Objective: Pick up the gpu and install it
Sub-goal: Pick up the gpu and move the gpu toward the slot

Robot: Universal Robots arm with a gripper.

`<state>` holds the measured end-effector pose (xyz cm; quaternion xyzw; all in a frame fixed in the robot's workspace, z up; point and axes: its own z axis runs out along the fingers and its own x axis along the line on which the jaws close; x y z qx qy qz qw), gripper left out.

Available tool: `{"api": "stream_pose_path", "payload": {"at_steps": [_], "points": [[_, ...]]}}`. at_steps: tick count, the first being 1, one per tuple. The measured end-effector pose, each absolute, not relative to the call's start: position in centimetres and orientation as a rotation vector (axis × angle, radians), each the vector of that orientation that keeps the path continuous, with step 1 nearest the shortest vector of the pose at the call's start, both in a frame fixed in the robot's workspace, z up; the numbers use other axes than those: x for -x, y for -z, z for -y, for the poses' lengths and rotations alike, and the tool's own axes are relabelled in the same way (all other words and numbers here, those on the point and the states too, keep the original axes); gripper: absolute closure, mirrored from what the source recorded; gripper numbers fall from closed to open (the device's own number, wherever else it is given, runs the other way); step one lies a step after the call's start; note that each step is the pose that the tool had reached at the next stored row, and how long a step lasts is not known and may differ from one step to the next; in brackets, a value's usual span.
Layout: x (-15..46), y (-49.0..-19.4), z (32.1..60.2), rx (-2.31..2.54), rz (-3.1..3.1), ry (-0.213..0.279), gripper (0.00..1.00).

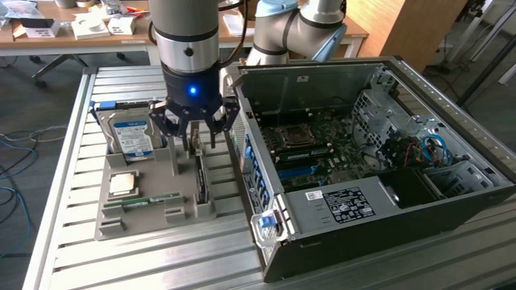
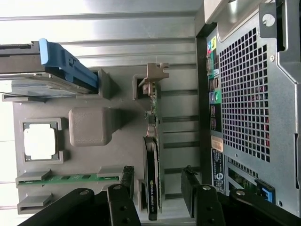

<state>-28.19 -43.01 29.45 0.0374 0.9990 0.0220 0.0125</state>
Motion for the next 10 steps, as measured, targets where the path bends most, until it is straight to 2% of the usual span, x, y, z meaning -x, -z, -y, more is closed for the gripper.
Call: {"api": "stream_pose_path", "payload": {"at_steps": [10], "points": [[28.19,-28.69,43.01,-0.117,-3.114,-0.069,0.47]]}}
